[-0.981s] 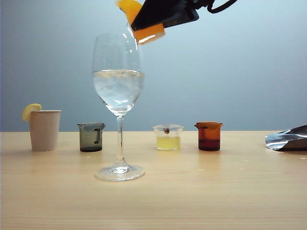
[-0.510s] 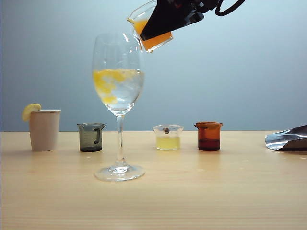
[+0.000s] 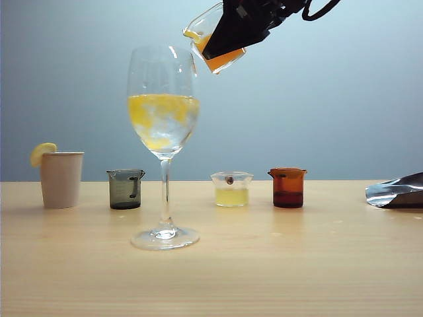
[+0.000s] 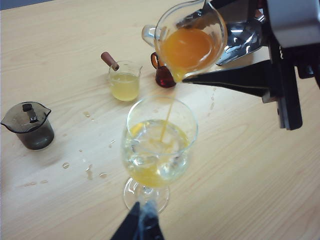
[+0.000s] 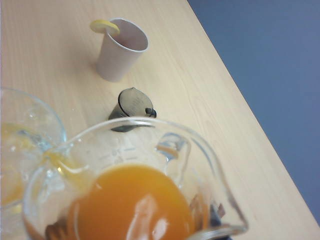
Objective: Pick up the second measuring cup from the left, pour the orange juice inside into the goblet, and finally put the measuring cup back in its original place.
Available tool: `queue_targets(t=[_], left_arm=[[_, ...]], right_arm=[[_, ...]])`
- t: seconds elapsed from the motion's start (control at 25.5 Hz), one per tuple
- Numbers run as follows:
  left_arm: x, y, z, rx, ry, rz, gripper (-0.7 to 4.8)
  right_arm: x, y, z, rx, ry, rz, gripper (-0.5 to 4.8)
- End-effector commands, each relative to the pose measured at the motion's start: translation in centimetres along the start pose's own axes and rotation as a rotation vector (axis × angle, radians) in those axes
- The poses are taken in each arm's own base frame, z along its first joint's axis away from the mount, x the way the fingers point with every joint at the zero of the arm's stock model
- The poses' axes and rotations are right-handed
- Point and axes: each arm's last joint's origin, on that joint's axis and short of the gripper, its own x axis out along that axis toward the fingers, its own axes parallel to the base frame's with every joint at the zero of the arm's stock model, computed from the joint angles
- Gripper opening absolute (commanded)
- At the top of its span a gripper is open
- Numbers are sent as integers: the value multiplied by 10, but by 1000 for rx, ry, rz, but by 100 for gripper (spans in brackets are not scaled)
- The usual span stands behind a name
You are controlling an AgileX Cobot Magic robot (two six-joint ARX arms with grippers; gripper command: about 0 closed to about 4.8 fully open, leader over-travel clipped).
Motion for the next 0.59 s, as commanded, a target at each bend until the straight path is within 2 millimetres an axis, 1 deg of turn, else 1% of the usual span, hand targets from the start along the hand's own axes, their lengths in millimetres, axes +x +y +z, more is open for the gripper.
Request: queue_targets(t=[0.04, 0.2, 0.59], left_arm=[[-1, 0, 2, 0, -14, -5, -6], [-1, 0, 2, 0, -13, -5, -6], [-1, 0, 2, 0, -12, -5, -6]], right_arm=[[-2, 1, 10, -55, -23, -36, 197], [-1, 8, 18, -125, -8, -60, 197], [-3, 8, 20, -178, 5, -83, 196]])
